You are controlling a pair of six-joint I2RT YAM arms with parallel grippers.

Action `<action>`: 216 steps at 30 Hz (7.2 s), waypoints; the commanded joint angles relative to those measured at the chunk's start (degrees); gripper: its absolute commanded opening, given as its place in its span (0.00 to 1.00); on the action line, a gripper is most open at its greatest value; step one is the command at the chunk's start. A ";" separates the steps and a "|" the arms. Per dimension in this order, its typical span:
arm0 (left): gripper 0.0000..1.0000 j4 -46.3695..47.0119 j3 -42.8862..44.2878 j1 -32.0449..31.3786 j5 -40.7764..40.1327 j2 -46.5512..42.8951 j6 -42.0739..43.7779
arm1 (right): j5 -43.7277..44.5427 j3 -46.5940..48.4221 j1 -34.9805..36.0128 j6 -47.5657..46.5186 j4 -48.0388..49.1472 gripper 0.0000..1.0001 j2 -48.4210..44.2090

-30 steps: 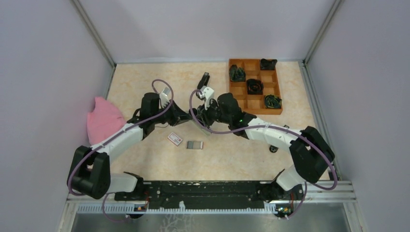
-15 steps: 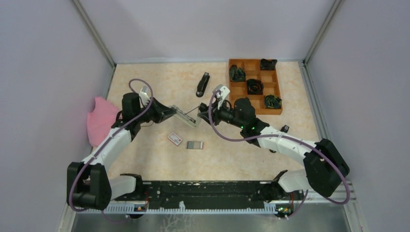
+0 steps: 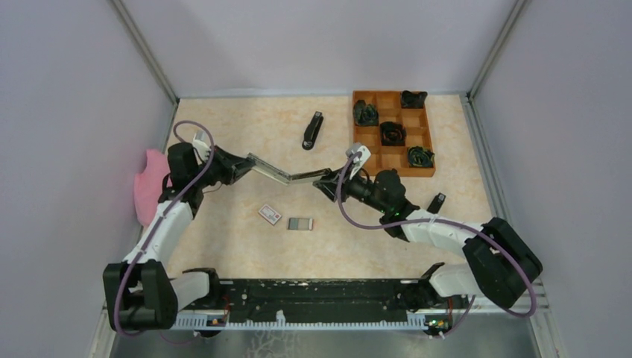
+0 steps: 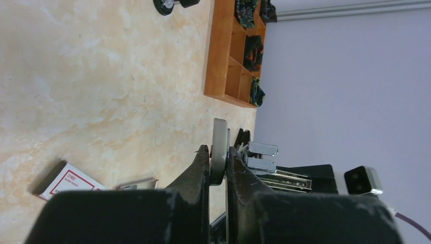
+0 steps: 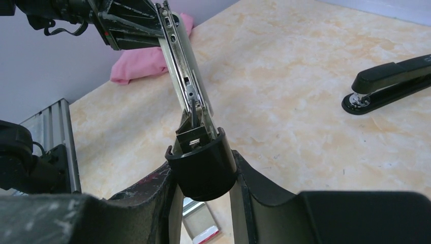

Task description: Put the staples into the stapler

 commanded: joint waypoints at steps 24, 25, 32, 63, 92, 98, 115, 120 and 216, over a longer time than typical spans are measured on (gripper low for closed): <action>0.00 19.55 -3.38 1.62 -3.86 -2.36 -17.69 | -3.81 -5.21 0.38 0.83 11.63 0.38 9.54; 0.00 19.55 -3.67 1.62 -4.05 -2.37 -17.26 | -2.79 -5.23 0.40 -0.06 9.42 0.41 8.09; 0.00 19.40 -4.35 1.28 -2.98 -1.25 -14.39 | 1.86 -1.56 0.38 -6.80 -9.48 0.59 -2.18; 0.00 25.48 -7.63 -5.29 0.70 -1.17 -14.04 | -11.62 30.31 0.63 -19.94 -37.71 0.72 13.51; 0.16 25.51 -8.99 -12.27 -2.30 1.35 -9.45 | -9.21 37.61 1.86 -25.44 -51.47 0.00 16.28; 0.45 18.17 -9.39 -12.20 -4.25 -0.28 -3.70 | -5.87 38.97 1.72 -31.17 -56.73 0.00 16.31; 0.81 -10.46 -1.42 -11.30 -15.97 -6.19 17.10 | 3.28 49.29 1.69 -45.07 -69.48 0.00 31.84; 0.86 -11.82 0.40 -11.36 -14.50 -3.56 19.91 | 3.44 51.69 1.74 -46.62 -71.15 0.07 36.43; 0.13 -45.11 46.22 -20.34 -42.21 51.65 69.61 | 35.78 -2.65 0.84 -9.84 -38.39 0.82 -29.24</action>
